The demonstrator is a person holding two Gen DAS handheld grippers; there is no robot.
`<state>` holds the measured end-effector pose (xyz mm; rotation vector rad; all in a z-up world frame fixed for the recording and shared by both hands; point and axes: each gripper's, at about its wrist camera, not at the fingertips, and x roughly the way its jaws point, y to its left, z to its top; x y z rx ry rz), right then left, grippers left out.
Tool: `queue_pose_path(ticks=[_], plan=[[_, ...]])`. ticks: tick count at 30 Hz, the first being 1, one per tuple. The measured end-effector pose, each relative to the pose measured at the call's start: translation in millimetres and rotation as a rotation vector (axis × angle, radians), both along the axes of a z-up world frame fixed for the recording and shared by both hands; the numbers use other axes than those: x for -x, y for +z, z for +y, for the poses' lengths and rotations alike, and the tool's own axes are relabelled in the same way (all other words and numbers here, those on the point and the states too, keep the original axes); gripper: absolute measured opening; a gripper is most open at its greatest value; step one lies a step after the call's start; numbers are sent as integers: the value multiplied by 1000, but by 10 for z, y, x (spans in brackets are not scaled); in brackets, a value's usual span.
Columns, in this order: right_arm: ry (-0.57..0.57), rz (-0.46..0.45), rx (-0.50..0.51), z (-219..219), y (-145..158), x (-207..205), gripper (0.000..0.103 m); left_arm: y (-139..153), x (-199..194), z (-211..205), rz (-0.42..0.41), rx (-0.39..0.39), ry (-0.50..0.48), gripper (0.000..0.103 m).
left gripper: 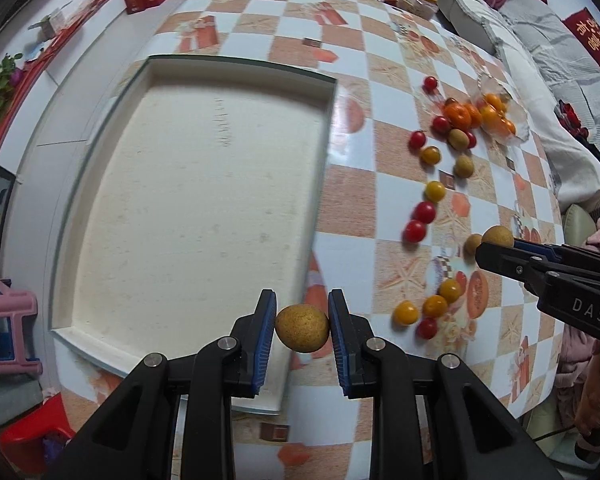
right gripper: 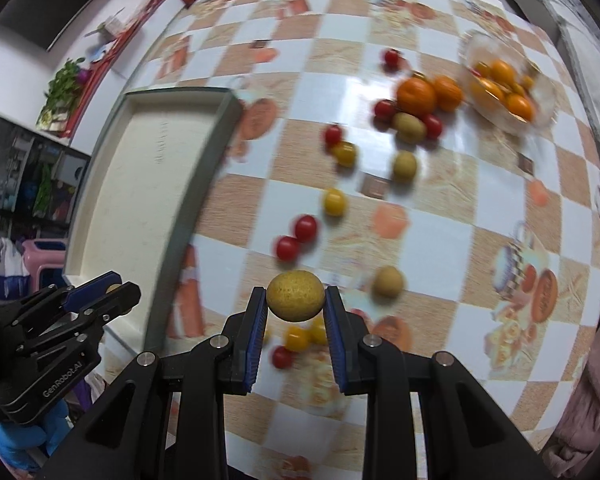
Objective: Organize fruits
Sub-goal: 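Carry both held tan fruits over the white tray, then open both grippers to drop the tan fruits into the tray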
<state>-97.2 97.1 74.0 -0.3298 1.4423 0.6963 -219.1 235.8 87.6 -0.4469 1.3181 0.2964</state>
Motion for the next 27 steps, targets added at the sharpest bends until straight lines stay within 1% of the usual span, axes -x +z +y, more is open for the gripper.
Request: queue_pose_path(ticks=[4,9,16,22,27], plan=[[44,8,-9,278,2,118,31,-17,137,234,0,-18,36,28],[105,47,-21,708,-75,280,31,-88,286,521,10,-39,75,28],[177,74,-4,1238,-234,449,31,-266,399,889,53,-83,106,28],[225,93,34,1531,-424,538,31,-409,429,990,79,-76,105,28],[252,100,78,1666,-558,587,32,-473,437,942,90,-92,80,28]])
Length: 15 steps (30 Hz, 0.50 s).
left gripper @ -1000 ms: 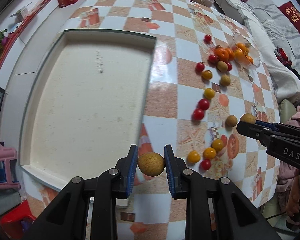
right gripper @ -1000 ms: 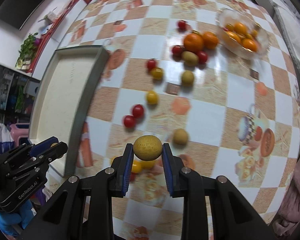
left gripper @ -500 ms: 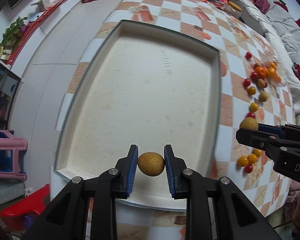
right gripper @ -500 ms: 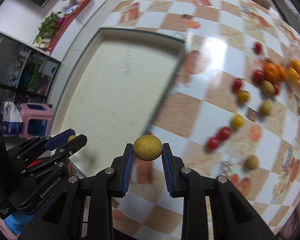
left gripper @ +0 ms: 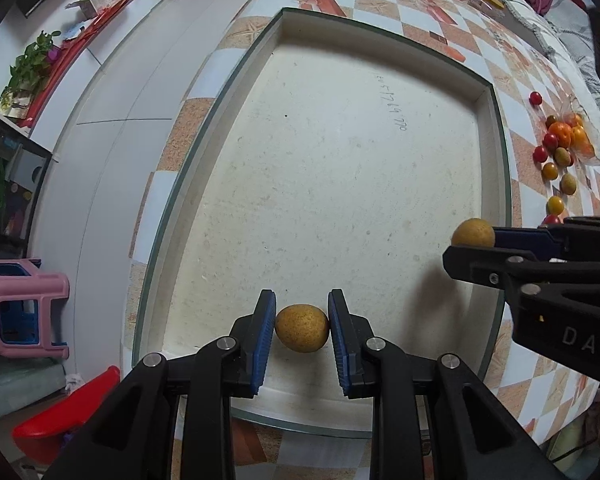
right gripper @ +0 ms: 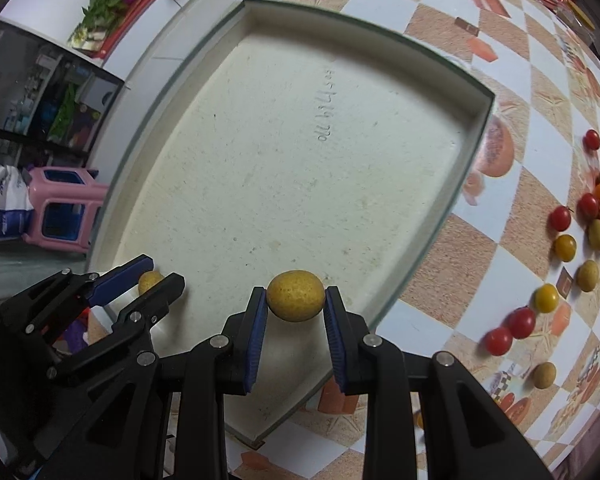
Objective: Organize fruits
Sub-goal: 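Open both grippers to drop the tan fruits into the tray, then move both open grippers back to the fruits on the table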
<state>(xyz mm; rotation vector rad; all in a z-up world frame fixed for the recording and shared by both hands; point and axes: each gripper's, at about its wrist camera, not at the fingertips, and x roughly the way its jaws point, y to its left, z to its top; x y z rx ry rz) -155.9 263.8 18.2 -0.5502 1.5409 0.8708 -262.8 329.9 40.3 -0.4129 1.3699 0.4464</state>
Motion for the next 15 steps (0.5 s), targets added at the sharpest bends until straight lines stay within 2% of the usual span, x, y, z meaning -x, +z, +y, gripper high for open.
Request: queue_pose_path(ticks=[4,6,7,8,10,13,15], plan=[[28,-1,26,79,-61,43,32,-50,22,-15,15,3,-3,29],[38,-4,28,102,-48,58,38,-69,21,-16,19,10,13,50],[39,-3,21,112,-22,62,48,-51,39,-4,9,-4,25,78],[41,-6,7,126,15,60,57,-28,61,-2,-3,-21,32,86],[44,-21,-6,135,76,50,63,28,88,2,-29,-45,33,86],[37,-11,-14,140,108,33,68,3,82,10,-8,-33,35,86],[33,-14,-25,148,151,38,75,5,89,28,-2,-33,40,86]])
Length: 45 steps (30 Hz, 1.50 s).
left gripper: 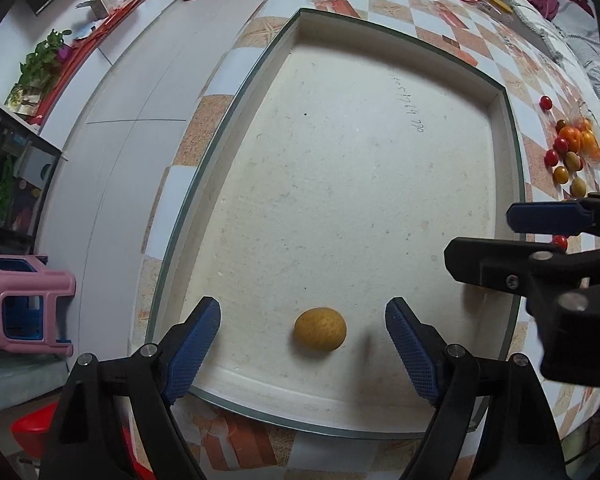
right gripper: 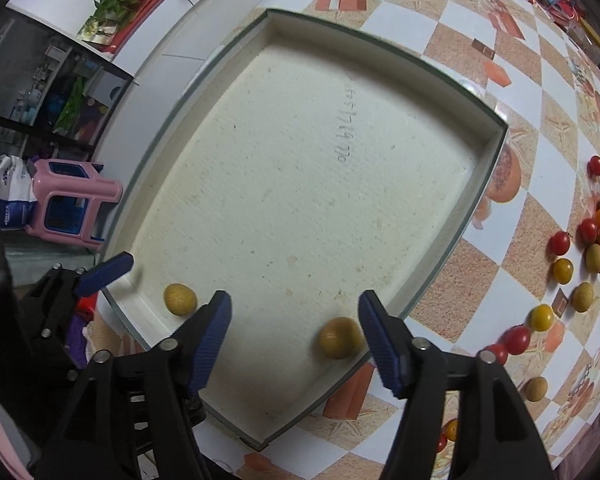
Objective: Organize fruits
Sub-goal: 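Move both open grippers back to the fruits on the table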
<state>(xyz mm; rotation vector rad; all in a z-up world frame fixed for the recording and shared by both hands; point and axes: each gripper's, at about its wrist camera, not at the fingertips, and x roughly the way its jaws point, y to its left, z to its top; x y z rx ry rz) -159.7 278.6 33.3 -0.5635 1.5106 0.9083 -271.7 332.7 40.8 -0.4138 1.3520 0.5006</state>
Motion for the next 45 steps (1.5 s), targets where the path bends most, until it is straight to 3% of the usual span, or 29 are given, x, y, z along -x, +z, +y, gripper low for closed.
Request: queue_pose_path(ticks=[1,3,8,14,18,30,40,45], plan=[[-2,0,-5,0,19,1,82,16,0,-2,-2,2,3,86],[-9,4,-21,-22,61,-5,83,53,1,-21,-3,0,2,86],[-35,-25,-24,-146,150,-100,103,89,-1,-38,7,-6,-9,86],[-133,-24,-48,-507,253,-298,103,176,-61,-132,17,-13,-39,86],[-229,-38,-26,-1010,271,-502,103,261,-190,-331,1,-4,-72,86],[-516,-45,115,-2661,42,-844,103,400,-691,-1296,-45,38,-318,86],[-522,-27,135,-2944,-113,-879,103,84,-773,-1865,24,8,-526,86],[-495,-28,119,-2880,-149,-833,102,-42,-828,-1956,26,33,-547,86]])
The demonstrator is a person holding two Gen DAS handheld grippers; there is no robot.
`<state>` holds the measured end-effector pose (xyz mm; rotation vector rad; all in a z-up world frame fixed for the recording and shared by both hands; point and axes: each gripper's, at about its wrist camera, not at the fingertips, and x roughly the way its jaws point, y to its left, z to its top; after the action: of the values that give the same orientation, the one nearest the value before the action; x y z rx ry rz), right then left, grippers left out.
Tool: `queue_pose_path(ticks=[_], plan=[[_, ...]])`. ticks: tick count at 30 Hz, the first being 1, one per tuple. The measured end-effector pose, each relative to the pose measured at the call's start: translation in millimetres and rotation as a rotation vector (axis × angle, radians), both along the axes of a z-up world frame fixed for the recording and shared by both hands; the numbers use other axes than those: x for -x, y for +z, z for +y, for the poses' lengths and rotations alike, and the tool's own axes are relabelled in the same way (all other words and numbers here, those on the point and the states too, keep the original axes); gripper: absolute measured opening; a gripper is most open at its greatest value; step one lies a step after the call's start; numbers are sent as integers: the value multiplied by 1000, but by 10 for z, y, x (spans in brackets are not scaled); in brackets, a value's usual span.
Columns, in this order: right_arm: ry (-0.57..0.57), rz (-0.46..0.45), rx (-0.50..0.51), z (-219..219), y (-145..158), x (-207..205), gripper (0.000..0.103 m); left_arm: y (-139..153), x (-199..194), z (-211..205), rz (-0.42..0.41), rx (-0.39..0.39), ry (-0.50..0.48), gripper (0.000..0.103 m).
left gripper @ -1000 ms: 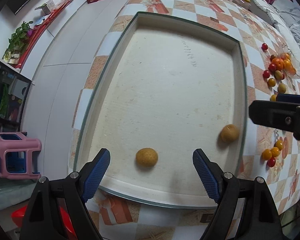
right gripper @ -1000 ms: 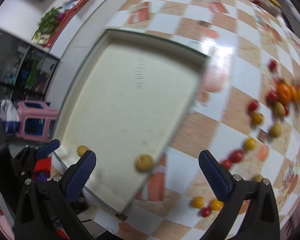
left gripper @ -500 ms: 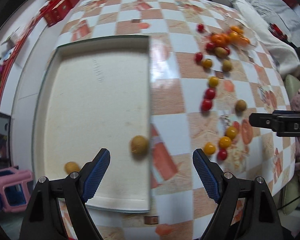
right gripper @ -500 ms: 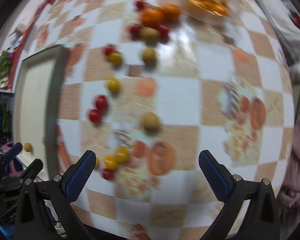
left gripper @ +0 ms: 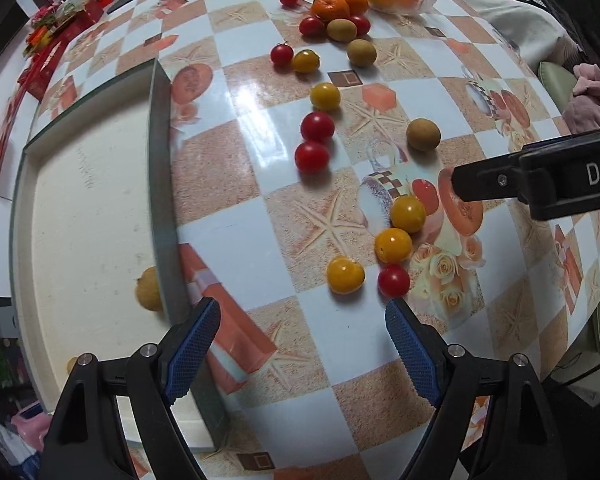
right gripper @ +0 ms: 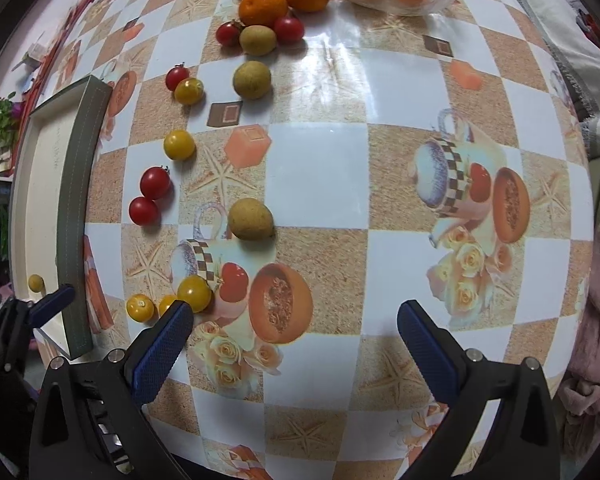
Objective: Organize fruits
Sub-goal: 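Move both open grippers back to the fruits on the table, then grasp a tan fruit with the right gripper while the left grasps a yellow cherry tomato, then carry the tan fruit and yellow cherry tomato over the tray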
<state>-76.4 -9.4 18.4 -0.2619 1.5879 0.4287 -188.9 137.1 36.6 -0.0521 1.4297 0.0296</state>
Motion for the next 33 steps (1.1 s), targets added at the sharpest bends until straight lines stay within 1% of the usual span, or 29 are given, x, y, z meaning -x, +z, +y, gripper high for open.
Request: queue_pose_path(ticks=[3,4,8,9,10,11,14,15,16,17,18,19,20,21,22,23,24,25,26,28,30,33], plan=[[27,-16,-3,86,-46,-12,101,-70,-56,20,13,11,20,86],[34,-18,-3,124,-59,-18,100,-88,-73,35,16,18,28,86],[51,-10,-12,244,-144,-61,80,-114,-138,62,14,20,34,85],[55,-9,-11,273,-170,-71,78,-115,-153,66,12,21,34,85],[57,-10,-10,311,-180,-81,73,-119,-168,63,10,20,33,80],[60,-13,-10,342,-195,-87,72,-124,-201,75,16,18,32,72],[73,-30,-8,412,-207,-93,72,-177,-276,52,41,19,30,68],[77,-34,-5,442,-201,-84,72,-192,-280,41,47,14,24,64],[81,-38,-3,475,-200,-83,71,-202,-294,30,48,9,17,62],[87,-44,4,524,-182,-74,68,-211,-300,-2,47,4,10,58],[93,-55,13,552,-179,-63,67,-211,-309,-63,46,-1,6,56],[96,-60,15,560,-175,-58,61,-208,-318,-85,45,-1,2,53],[103,-70,20,585,-167,-51,53,-209,-328,-99,46,-3,4,53],[106,-75,24,654,-126,-32,49,-210,-335,-124,46,-5,7,53],[108,-78,22,708,-84,-56,41,-212,-344,-126,45,-5,15,51],[107,-76,15,794,-52,-47,32,-209,-350,-130,40,-5,19,42],[109,-77,10,712,-20,-98,27,-202,-357,-127,36,4,20,38],[108,-78,6,727,-11,-114,27,-188,-357,-117,35,26,21,29],[106,-76,0,740,-4,-119,27,-178,-359,-112,37,43,19,23],[93,-66,-19,705,11,-177,27,-169,-369,-122,36,52,24,23],[71,-50,-46,647,49,-194,27,-163,-384,-185,39,86,53,23],[53,-38,-70,580,100,-193,27,-90,-350,-57,27,123,104,23]])
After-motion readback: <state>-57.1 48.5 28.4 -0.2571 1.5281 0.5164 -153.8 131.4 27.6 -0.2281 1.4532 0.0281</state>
